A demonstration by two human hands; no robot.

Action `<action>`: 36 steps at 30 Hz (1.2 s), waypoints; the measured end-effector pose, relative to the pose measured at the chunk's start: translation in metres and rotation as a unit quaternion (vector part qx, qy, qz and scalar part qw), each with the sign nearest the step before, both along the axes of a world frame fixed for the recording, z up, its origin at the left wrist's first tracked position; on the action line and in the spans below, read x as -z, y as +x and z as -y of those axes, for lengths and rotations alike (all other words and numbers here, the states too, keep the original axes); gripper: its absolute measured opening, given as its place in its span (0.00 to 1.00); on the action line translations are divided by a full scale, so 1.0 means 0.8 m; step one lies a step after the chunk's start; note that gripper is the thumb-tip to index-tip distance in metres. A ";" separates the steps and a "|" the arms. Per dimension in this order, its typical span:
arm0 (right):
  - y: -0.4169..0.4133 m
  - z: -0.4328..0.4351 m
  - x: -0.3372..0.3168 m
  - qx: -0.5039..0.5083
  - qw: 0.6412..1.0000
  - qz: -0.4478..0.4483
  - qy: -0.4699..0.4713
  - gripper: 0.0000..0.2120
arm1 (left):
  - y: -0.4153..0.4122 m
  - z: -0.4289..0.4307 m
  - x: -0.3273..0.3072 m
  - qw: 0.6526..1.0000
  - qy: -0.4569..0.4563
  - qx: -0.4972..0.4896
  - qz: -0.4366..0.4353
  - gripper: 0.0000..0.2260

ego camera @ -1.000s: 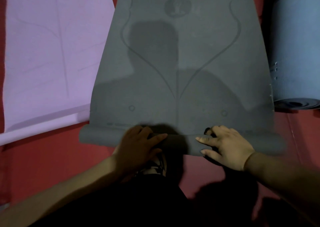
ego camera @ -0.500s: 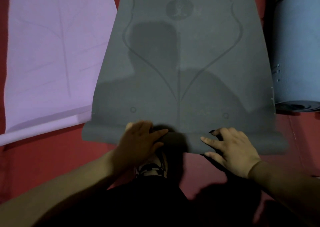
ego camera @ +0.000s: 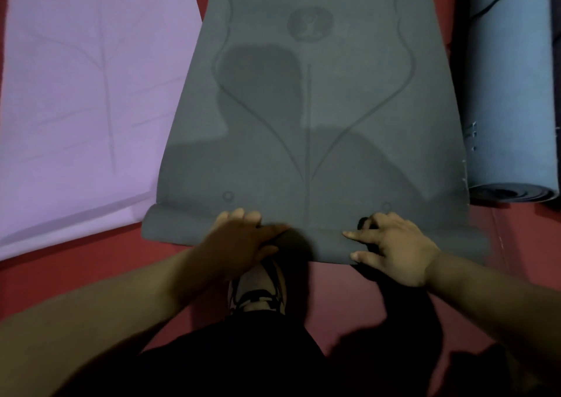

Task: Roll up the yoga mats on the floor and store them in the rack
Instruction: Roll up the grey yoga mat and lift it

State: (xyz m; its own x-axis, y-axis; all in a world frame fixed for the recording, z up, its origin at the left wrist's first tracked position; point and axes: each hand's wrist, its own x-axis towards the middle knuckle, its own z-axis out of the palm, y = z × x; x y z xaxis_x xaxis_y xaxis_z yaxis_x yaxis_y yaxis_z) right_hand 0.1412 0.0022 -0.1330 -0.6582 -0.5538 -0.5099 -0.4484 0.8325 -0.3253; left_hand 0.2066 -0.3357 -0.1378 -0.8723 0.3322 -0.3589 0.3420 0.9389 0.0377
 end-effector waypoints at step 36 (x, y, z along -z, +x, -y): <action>0.007 0.029 0.009 -0.065 0.985 -0.115 0.110 0.33 | -0.006 0.008 0.017 0.985 0.021 -0.078 -0.152 0.26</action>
State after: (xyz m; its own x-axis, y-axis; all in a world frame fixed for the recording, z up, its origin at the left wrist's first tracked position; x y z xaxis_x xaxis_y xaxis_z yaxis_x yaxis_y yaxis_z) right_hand 0.1468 -0.0208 -0.1404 -0.7011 -0.5343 -0.4723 -0.5971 0.8019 -0.0208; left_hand 0.2021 -0.3420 -0.1512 -0.9787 0.1954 -0.0626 0.1961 0.9806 -0.0043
